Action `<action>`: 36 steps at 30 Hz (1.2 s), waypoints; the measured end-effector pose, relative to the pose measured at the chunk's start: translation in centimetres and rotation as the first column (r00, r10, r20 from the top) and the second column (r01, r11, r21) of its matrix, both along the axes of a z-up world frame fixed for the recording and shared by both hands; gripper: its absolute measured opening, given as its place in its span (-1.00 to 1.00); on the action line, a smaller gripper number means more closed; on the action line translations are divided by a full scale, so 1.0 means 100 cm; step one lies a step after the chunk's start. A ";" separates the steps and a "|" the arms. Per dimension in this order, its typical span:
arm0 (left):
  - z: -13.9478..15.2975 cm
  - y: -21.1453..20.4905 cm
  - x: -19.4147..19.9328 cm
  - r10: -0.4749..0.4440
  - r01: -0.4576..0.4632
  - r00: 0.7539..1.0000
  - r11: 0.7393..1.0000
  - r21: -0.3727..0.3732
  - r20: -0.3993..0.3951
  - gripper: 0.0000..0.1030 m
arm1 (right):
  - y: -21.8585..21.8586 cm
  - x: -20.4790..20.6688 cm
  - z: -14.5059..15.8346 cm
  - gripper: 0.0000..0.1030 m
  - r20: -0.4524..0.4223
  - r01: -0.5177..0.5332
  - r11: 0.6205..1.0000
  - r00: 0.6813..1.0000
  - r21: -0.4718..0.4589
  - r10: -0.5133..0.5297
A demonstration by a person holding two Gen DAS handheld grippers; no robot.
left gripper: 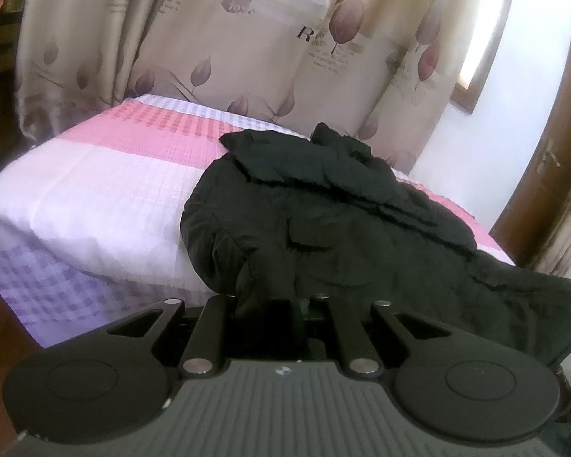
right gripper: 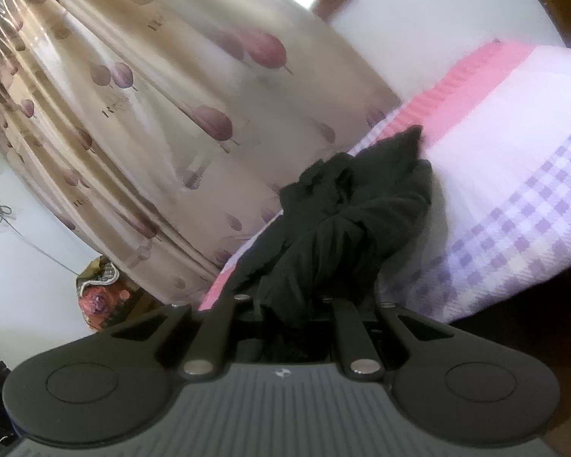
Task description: Fold large clothes
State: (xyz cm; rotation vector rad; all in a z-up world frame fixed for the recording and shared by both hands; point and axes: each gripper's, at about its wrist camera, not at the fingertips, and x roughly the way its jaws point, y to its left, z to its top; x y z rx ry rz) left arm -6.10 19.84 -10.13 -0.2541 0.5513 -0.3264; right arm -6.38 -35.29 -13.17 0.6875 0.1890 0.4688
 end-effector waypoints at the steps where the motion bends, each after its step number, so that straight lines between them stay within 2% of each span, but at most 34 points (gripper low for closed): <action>1: 0.002 0.001 0.000 0.000 0.000 1.000 1.000 -0.007 0.002 -0.76 | 0.000 0.001 0.001 -0.79 0.003 -0.003 1.000 1.000 0.004 0.003; 13: 0.038 0.013 0.020 -0.003 0.009 0.999 0.987 -0.159 0.042 -0.76 | -0.007 0.015 0.036 -0.78 0.050 -0.009 1.000 0.999 0.030 0.007; 20: 0.054 0.011 0.029 0.009 0.005 0.997 0.981 -0.193 0.072 -0.76 | -0.011 0.024 0.053 -0.78 0.083 -0.006 1.000 0.997 0.019 0.004; 30: 0.054 0.015 0.029 0.013 0.001 0.998 0.969 -0.248 0.056 -0.76 | -0.013 0.017 0.040 -0.78 0.064 -0.004 0.998 0.998 0.064 0.000; 36: 0.067 0.016 0.044 0.030 -0.008 0.997 0.960 -0.279 0.077 -0.76 | -0.015 0.032 0.060 -0.78 0.091 -0.015 0.997 0.996 0.080 0.008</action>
